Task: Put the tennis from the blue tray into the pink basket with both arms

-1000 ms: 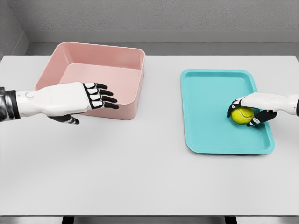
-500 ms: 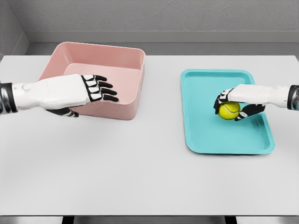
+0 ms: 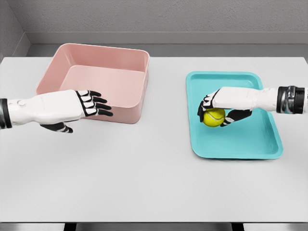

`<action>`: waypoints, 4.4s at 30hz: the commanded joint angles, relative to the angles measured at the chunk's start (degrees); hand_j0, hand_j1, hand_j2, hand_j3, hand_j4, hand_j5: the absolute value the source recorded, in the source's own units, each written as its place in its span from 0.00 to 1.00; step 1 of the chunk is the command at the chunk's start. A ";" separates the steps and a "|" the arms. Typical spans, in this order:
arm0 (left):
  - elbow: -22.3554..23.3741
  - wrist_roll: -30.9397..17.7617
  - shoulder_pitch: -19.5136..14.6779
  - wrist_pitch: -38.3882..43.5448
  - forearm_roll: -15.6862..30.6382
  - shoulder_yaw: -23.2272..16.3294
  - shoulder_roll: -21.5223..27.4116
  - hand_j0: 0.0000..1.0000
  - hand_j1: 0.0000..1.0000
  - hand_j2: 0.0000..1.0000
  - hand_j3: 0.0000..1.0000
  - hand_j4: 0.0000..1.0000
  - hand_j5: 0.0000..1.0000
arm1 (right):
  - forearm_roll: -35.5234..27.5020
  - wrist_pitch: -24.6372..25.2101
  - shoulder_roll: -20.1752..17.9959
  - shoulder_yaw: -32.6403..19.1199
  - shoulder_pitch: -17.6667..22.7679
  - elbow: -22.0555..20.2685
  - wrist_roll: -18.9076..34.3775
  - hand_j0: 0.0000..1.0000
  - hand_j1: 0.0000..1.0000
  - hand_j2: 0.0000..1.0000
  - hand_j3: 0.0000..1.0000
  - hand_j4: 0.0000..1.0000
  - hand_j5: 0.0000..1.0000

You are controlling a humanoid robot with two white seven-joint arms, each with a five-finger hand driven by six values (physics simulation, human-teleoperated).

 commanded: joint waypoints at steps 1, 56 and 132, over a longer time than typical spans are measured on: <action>0.00 0.03 0.00 0.10 0.38 0.03 0.21 1.00 1.00 1.00 1.00 1.00 1.00 | -0.48 0.16 1.01 -0.07 0.00 -0.41 -0.04 0.53 0.53 0.53 0.53 0.53 0.53; 0.00 0.21 0.62 0.10 0.03 0.47 1.80 1.00 1.00 1.00 1.00 1.00 1.00 | 2.60 3.52 31.86 8.98 -1.67 9.35 3.82 0.52 0.52 0.52 0.52 0.52 0.52; 0.09 -9.72 5.36 0.10 -2.78 0.56 -14.20 1.00 1.00 1.00 1.00 1.00 1.00 | 2.07 0.16 -3.39 -6.40 1.85 7.76 -11.29 1.00 1.00 1.00 1.00 1.00 1.00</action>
